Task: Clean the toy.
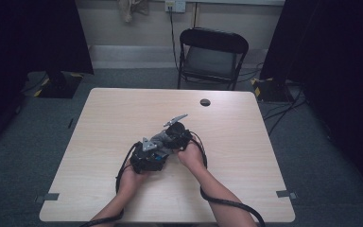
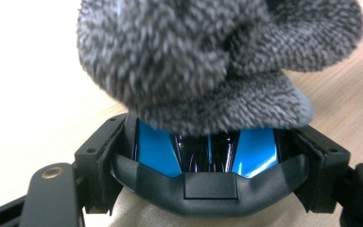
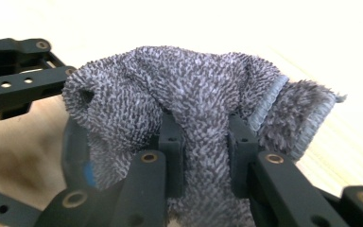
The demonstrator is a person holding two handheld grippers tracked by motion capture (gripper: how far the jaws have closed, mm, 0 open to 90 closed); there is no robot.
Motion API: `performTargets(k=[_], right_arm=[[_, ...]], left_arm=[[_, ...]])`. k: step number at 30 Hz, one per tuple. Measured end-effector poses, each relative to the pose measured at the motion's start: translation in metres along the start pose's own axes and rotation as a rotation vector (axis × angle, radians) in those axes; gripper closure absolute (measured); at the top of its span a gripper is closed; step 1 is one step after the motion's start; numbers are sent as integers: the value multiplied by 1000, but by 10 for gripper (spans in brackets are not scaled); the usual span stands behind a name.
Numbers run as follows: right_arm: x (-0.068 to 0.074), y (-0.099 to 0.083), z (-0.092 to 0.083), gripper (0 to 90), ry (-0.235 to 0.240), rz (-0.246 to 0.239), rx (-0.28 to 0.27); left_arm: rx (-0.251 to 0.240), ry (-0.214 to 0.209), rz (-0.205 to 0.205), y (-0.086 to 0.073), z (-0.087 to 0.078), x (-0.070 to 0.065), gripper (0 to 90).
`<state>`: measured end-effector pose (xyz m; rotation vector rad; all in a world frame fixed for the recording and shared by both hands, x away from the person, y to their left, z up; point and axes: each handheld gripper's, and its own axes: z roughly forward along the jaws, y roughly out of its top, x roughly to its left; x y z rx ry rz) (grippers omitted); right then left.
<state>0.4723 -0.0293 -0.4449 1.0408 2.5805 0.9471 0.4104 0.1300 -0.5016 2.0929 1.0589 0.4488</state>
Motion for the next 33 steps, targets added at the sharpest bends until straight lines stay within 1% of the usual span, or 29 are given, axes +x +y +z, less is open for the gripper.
performTargets(k=[5, 10, 16, 17, 18, 25, 33], right_arm=[[-6, 1, 2, 736, -15, 20, 2], [-15, 1, 4, 737, -26, 50, 6], [-20, 0, 6, 738, -42, 58, 5], [-22, 0, 7, 737, -43, 63, 4], [-23, 0, 7, 738, -46, 64, 4], [-32, 1, 11, 738, -63, 90, 0], [-41, 3, 15, 738, -82, 114, 11]], left_arm=[[1, 0, 0, 0, 0, 0, 242], [1, 0, 0, 0, 0, 0, 243], [0, 1, 0, 0, 0, 0, 243], [1, 2, 4, 0, 0, 0, 243], [0, 1, -2, 0, 0, 0, 242], [-1, 3, 1, 0, 0, 0, 243], [-1, 3, 1, 0, 0, 0, 243]])
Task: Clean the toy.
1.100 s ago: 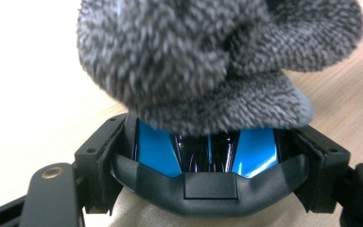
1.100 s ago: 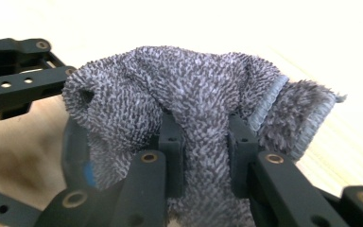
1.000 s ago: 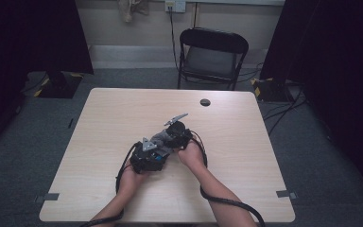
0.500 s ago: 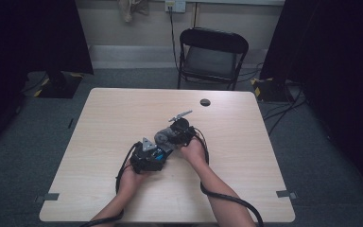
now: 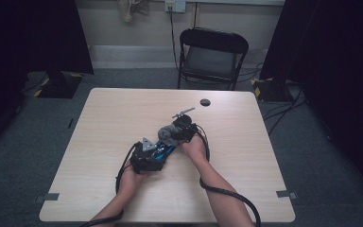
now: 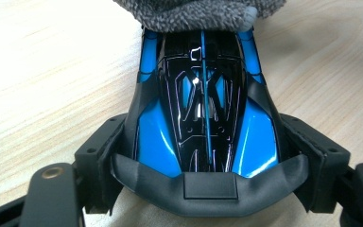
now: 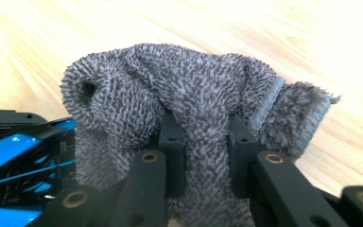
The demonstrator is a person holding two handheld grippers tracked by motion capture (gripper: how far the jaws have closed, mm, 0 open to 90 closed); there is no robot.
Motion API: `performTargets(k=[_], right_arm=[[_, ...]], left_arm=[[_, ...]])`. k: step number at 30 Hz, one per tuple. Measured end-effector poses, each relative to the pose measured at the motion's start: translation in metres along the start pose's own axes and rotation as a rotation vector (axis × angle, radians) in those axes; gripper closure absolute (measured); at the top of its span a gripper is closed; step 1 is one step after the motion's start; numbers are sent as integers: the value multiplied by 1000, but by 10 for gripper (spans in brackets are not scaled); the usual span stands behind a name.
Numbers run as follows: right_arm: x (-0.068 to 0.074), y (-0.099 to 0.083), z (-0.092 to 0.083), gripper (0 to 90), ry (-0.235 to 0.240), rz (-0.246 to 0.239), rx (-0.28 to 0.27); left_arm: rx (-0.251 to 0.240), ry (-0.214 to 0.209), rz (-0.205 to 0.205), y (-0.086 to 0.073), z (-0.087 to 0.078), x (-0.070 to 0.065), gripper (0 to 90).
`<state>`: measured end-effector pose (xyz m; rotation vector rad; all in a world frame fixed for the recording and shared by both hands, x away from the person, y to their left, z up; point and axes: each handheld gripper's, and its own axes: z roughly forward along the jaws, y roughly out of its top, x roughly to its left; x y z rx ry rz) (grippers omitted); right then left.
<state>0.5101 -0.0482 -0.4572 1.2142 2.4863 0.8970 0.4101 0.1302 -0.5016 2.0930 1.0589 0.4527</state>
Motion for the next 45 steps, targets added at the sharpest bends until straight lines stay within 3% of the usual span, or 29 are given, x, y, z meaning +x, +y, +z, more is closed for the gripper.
performTargets(k=[8, 12, 15, 19, 22, 34, 39, 45], right_arm=[[-6, 1, 3, 738, -9, 24, -3], [-13, 3, 3, 738, -39, 25, 12], [-22, 0, 2, 738, -35, 81, 3], [-31, -3, -7, 738, -36, 105, -16], [-31, 0, -18, 738, -26, 88, -40], [6, -3, -37, 737, 56, -5, -65], [24, -5, -38, 736, 72, -61, -48], [41, -7, -36, 733, 100, -85, -42]], left_arm=[[2, 5, 10, 0, 0, 1, 243], [1, 5, 11, 0, 0, 1, 243], [0, 0, 0, 0, 0, 0, 242], [0, 0, 0, 0, 0, 0, 243], [0, -1, -1, 0, 0, 0, 243], [0, -1, -1, 0, 0, 0, 242], [1, -1, 0, 0, 0, 0, 242], [0, -1, -2, 0, 0, 0, 242]])
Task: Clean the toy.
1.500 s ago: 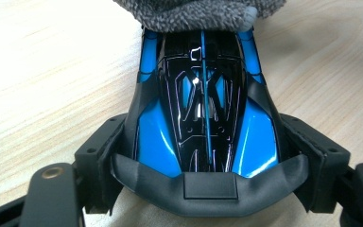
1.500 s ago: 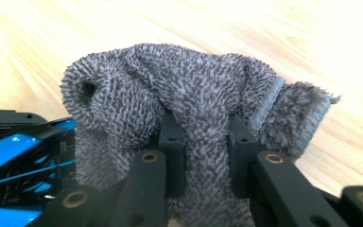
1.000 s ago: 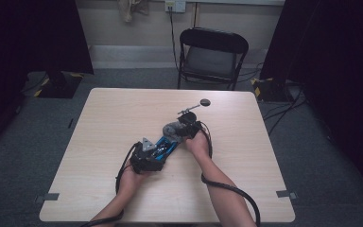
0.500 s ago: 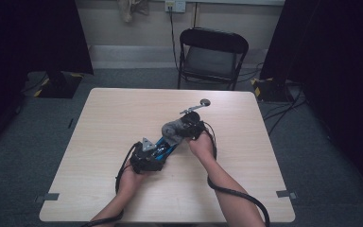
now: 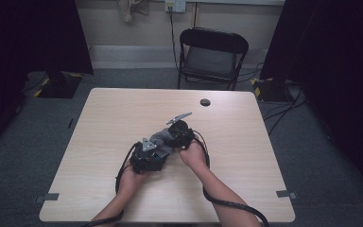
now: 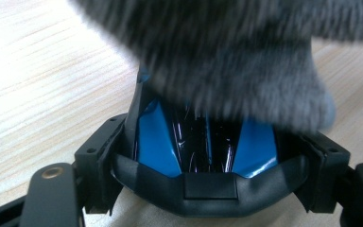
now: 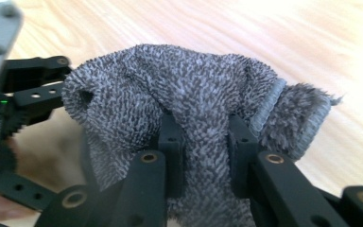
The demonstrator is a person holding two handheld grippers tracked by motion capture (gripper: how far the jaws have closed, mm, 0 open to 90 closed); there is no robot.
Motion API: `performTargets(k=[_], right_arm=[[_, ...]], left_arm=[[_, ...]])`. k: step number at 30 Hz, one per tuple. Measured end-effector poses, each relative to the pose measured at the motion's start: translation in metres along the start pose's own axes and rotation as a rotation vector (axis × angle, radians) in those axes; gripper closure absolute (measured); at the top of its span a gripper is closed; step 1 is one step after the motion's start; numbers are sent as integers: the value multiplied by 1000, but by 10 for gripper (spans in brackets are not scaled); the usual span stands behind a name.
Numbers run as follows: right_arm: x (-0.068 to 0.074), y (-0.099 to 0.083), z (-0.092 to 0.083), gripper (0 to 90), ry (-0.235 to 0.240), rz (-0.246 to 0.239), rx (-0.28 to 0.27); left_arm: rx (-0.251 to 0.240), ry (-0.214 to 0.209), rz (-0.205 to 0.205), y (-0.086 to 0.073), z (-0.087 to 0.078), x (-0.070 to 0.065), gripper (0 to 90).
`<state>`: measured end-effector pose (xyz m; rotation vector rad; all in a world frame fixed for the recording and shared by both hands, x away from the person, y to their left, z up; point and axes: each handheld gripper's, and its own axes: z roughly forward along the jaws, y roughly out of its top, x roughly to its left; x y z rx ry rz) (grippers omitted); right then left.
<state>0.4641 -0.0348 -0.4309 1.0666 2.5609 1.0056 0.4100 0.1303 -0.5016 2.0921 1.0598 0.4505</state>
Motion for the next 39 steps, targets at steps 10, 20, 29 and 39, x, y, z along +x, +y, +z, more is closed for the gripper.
performTargets(k=[10, 20, 29, 39], right_arm=[[16, -9, 14, 689, 17, -19, 5], [20, -13, 16, 603, 7, -9, -24], [22, -16, 16, 652, -27, -27, -47], [10, -14, 17, 679, -39, 16, -57]], left_arm=[[0, 1, 1, 0, 0, 0, 242], [1, 2, 2, 0, 0, 0, 242], [1, 2, 2, 0, 0, 0, 242], [0, 1, 0, 0, 0, 0, 243]])
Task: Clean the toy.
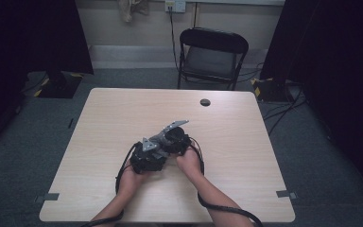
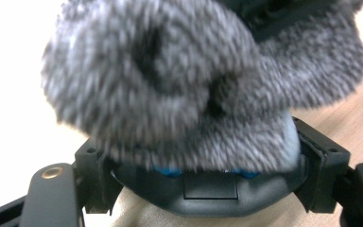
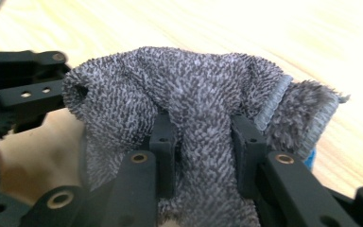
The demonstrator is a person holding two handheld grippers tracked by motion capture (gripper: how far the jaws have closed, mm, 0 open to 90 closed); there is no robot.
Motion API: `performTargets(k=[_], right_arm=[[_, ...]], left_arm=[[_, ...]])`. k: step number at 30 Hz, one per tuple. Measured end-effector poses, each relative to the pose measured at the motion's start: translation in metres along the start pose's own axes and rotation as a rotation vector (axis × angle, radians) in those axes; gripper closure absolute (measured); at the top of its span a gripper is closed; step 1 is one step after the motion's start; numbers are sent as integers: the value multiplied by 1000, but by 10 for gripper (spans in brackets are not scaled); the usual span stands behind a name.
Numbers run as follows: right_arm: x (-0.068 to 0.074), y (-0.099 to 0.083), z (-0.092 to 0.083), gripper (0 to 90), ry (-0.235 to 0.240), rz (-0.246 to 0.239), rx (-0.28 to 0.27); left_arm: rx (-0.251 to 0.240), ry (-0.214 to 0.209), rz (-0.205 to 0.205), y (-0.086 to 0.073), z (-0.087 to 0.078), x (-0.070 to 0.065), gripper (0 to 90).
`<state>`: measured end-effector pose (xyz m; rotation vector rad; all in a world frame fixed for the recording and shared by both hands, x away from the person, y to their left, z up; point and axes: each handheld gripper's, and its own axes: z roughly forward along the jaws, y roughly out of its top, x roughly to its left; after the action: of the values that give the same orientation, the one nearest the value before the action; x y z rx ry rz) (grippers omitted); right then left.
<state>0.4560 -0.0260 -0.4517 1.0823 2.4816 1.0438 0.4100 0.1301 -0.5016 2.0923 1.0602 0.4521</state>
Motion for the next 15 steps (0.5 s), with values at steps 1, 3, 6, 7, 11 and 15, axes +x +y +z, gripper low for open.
performTargets(k=[1, 3, 6, 7, 11, 15], right_arm=[[-2, 1, 0, 679, -1, 0, 2], [-5, 2, 1, 681, -5, 2, 6], [-9, 4, 3, 688, -8, 13, 8], [-10, 5, 4, 691, -7, 16, 9], [-15, 8, 6, 699, -17, 22, 14], [-20, 11, 9, 707, -29, 30, 19]], left_arm=[[-1, 0, 0, 0, 0, 0, 243], [0, 0, -1, 0, 0, 0, 243], [0, 0, -1, 0, 0, 0, 242], [0, 0, 0, 0, 0, 0, 243], [0, 0, 1, 0, 0, 0, 242], [0, -1, 0, 0, 0, 0, 243]])
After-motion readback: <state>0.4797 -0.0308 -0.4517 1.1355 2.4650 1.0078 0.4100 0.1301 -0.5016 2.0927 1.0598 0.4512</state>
